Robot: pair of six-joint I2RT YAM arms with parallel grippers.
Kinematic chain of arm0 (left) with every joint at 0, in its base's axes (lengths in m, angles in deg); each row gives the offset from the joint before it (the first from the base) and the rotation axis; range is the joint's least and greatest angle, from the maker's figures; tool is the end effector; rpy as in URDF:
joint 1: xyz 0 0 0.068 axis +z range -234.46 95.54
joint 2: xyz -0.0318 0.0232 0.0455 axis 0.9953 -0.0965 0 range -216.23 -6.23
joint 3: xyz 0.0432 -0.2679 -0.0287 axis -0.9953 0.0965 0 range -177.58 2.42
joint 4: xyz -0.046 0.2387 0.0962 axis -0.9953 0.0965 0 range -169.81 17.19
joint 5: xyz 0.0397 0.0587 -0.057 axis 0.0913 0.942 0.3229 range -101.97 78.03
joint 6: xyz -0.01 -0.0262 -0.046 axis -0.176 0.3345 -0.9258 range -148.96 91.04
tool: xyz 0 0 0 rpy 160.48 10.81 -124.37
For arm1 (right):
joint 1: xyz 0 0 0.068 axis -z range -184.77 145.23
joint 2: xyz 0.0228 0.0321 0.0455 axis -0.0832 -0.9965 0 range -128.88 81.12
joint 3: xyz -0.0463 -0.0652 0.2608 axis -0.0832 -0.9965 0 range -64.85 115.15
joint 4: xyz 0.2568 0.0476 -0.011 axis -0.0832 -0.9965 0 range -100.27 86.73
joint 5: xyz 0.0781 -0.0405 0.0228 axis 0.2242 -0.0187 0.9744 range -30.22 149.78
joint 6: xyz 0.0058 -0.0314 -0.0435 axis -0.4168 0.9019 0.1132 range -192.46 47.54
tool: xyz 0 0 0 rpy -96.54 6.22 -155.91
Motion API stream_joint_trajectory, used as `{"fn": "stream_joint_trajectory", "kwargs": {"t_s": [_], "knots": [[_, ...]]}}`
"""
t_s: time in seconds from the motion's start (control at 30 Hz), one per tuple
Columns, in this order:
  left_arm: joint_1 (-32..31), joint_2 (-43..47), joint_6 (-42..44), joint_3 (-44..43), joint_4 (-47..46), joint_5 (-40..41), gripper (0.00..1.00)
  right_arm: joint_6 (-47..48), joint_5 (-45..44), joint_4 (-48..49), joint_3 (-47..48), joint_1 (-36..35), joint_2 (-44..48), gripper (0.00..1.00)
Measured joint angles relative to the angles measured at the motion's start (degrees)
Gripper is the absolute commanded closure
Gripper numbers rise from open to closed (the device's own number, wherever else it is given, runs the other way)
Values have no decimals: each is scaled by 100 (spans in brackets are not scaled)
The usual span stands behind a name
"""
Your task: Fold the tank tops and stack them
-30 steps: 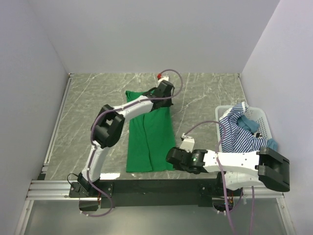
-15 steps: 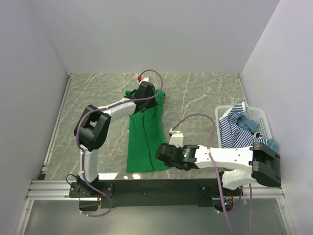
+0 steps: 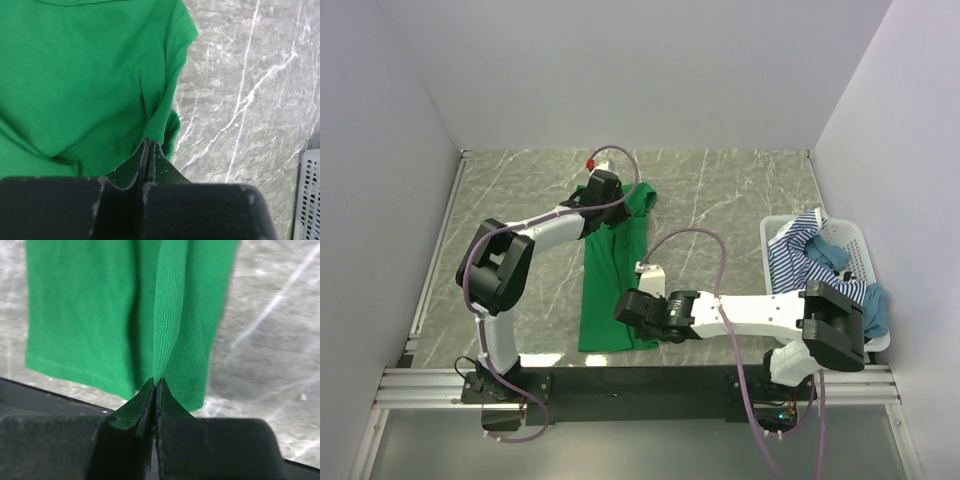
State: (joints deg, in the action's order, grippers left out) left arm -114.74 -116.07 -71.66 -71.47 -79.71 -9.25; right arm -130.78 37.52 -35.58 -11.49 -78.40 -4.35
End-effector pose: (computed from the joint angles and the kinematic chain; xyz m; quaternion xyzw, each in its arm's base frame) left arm 0.3738 -0.2162 0.2022 -0.1071 0.8845 -0.2526 0.3772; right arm 0.0932 0.2694 0.2008 -0.0851 0.9540 0.1218 0.2604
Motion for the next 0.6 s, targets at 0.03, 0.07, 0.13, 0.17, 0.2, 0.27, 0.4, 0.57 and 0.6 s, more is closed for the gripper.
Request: {"fn": "stream_joint_trajectory", "kwargs": {"t_s": [0.03, 0.07, 0.13, 0.17, 0.2, 0.27, 0.4, 0.57, 0.6], "knots": [[17, 22, 0, 31, -2, -4, 99, 44, 33, 39, 50, -2, -55, 100], [46, 48, 0, 63, -7, -11, 100, 85, 68, 57, 111, -11, -114, 100], [87, 74, 0, 109, -35, -22, 100, 138, 98, 87, 205, -17, -208, 100], [107, 81, 0, 140, -59, -37, 99, 166, 111, 114, 247, -24, -249, 100], [127, 90, 0, 173, -76, -44, 100, 188, 125, 131, 280, -26, -282, 100], [160, 96, 0, 234, -120, -59, 100, 227, 160, 164, 299, -35, -306, 100], [221, 103, 0, 356, -146, -116, 100, 293, 214, 153, 376, -50, -350, 100], [280, 131, -2, 435, -179, -140, 100, 382, 245, 162, 568, -74, -496, 100], [291, 131, -2, 437, -197, -142, 100, 400, 260, 170, 599, -81, -542, 100]]}}
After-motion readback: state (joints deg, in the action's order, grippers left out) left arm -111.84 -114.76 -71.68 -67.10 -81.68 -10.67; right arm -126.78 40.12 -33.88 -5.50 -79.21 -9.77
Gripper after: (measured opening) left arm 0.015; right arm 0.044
